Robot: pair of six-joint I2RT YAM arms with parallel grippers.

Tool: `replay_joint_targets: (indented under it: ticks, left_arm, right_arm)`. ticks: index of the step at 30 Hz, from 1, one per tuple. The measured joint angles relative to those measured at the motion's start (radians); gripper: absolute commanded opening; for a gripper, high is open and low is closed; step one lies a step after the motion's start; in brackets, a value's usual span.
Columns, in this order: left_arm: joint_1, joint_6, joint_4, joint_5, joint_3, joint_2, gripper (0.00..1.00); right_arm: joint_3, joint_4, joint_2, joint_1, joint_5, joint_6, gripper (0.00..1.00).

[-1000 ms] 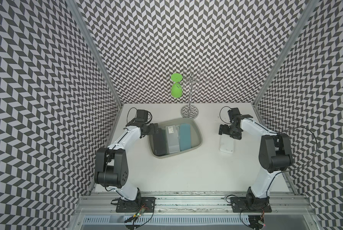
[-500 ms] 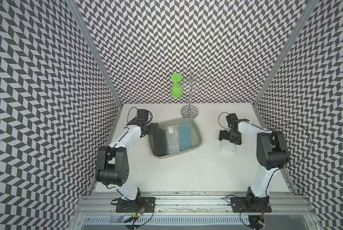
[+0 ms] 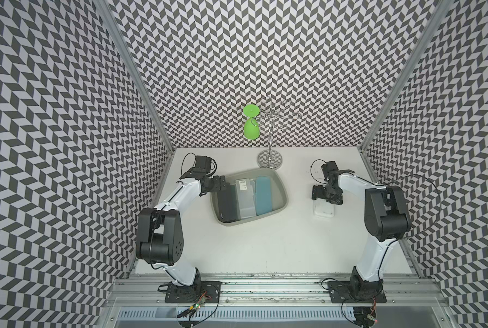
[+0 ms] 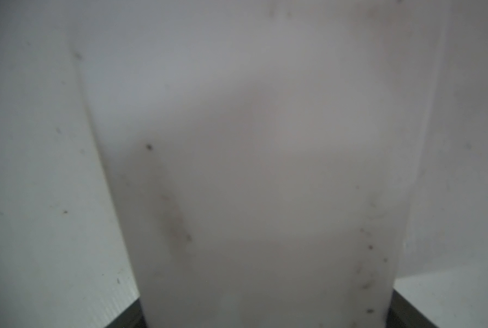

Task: Put the pencil case into the storage box
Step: Pick up the pencil case from the center of the board, then place the pencil case at the storage box.

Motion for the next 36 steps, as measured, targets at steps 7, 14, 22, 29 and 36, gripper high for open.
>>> replay_joint_targets:
  ticks: [7,14,22,29,36]
  left_arm:
    - [-0.001,-0.007,-0.002,0.0,0.0,0.0,1.0]
    - [-0.003,-0.019,-0.002,0.0,0.0,0.0,1.0]
    - [-0.009,-0.026,-0.002,0.0,0.0,0.0,1.0]
    - [-0.009,-0.026,-0.002,-0.008,-0.002,-0.009,1.0]
    - [-0.009,-0.025,-0.002,-0.016,-0.027,-0.045,1.0]
  right_arm:
    - [0.021,-0.032,-0.058,0.001,-0.104,-0.02,0.88]
    - [0.251,-0.098,-0.087,0.048,-0.147,-0.011,0.88]
    - [0.663,-0.137,0.097,0.282,-0.193,0.042,0.88]
    - [0.772,-0.173,0.304,0.428,-0.222,0.082,0.89]
    - [0.749,-0.196,0.354,0.455,-0.226,0.106,0.89]
